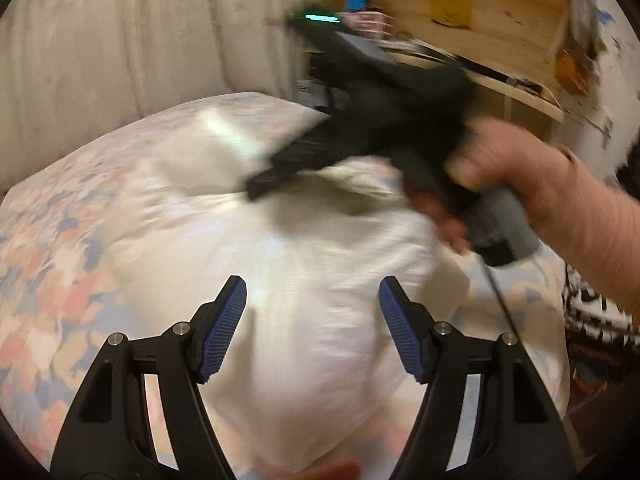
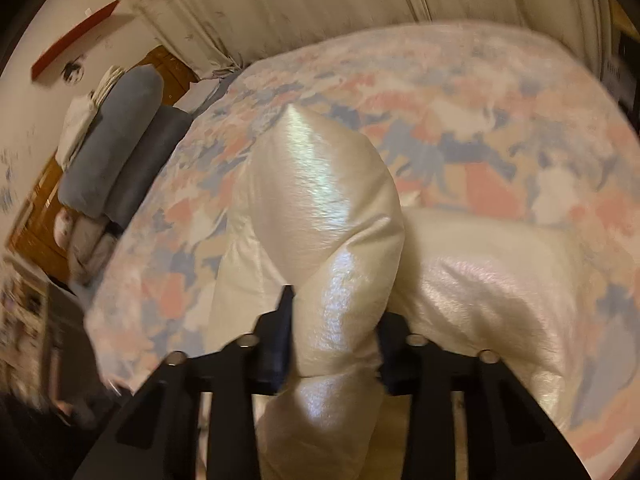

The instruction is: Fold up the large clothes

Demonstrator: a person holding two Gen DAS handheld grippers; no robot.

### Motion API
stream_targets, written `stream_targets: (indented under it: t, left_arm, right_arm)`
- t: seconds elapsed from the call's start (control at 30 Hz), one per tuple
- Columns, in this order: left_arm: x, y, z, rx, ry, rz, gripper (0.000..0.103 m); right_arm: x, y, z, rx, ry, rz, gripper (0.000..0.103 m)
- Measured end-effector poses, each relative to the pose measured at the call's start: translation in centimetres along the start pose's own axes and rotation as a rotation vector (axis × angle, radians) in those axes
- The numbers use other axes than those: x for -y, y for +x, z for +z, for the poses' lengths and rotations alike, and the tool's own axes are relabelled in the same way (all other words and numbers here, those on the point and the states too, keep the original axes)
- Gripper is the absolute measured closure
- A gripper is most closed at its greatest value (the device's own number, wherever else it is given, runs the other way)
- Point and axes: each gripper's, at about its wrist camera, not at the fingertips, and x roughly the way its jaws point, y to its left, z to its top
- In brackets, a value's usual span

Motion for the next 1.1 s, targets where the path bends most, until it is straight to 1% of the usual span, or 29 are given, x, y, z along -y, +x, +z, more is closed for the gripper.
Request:
stream_targets:
  t: [0.07,0.1,0.17,0.2,0.23,0.3,0.43,0.53,0.57,0.63,0.67,0.7,0.77,0.8,0.93,1.1]
  left_arm:
    - [-3.0,-1.1,0.3,0.001,-0.079,0.051,0.037]
    - [-4.2,-1.1,0.5,-0.005,-0.104,0.082,0.037]
    - [-7.1,-0.3,1.3,-0.039,-0.171,0.192,0.037]
    - [-7.8,0.4,1.8,-0.052,-0.188,0.217,0.037]
    - [-8.3,1.3,2.4,-0.066,-0.204,0.231,0.037]
    - [-8.8,3.1,3.1,-0.091,-0.215,0.222,0.037]
    - [-7.9,8.5,4.6,-0.141,-0.224,0.208,0.037]
    - [-8.1,11.0,5.0,-0.123,-0.223,0.204,0.036]
    - [-7.8,12.1,5.3,-0.126,-0.213,0.204,0.036]
    - [-5.7,13.9,4.9,-0.146,-0.192,0.203,0.035]
    - [-5.4,14.6,4.8,-0.159,-0.174,0.209,0.033]
    - [-4.8,15.2,4.7,-0.166,-0.156,0.221,0.028]
    - [-3.0,16.2,4.8,-0.185,-0.125,0.242,0.022]
    - [-2.5,16.8,4.6,-0.196,-0.112,0.251,0.022]
    - [-1.4,19.1,3.6,-0.209,-0.093,0.283,0.019]
    - [-1.3,20.2,2.2,-0.19,-0.098,0.321,0.018]
  right_arm:
    - [0.5,-2.0,-1.1,0.055,-0.014,-0.05,0.082]
    - [0.6,-2.8,-1.6,0.075,-0.014,-0.07,0.083]
    - [1.6,-4.7,-2.6,0.114,0.006,-0.108,0.085]
    - [2.6,-5.6,-3.2,0.133,0.026,-0.134,0.085]
    - [2.7,-6.6,-4.1,0.141,0.034,-0.145,0.085]
    - [4.3,-7.6,-5.4,0.156,0.076,-0.168,0.085]
    - [7.7,-7.9,-8.3,0.167,0.155,-0.183,0.085]
    - [10.6,-7.4,-11.0,0.173,0.218,-0.185,0.085]
    - [11.4,-7.0,-11.7,0.177,0.236,-0.183,0.084]
    - [12.7,-6.4,-13.2,0.194,0.259,-0.182,0.084]
    - [13.4,-5.8,-13.7,0.2,0.27,-0.182,0.084]
    - [14.3,-5.4,-14.5,0.209,0.287,-0.171,0.084]
    - [15.3,-4.6,-15.8,0.223,0.312,-0.143,0.083]
    - [15.7,-4.2,-16.4,0.234,0.319,-0.131,0.082]
    - [15.4,-2.5,-16.8,0.259,0.307,-0.144,0.082]
    - [14.7,-1.1,-17.8,0.285,0.297,-0.151,0.082]
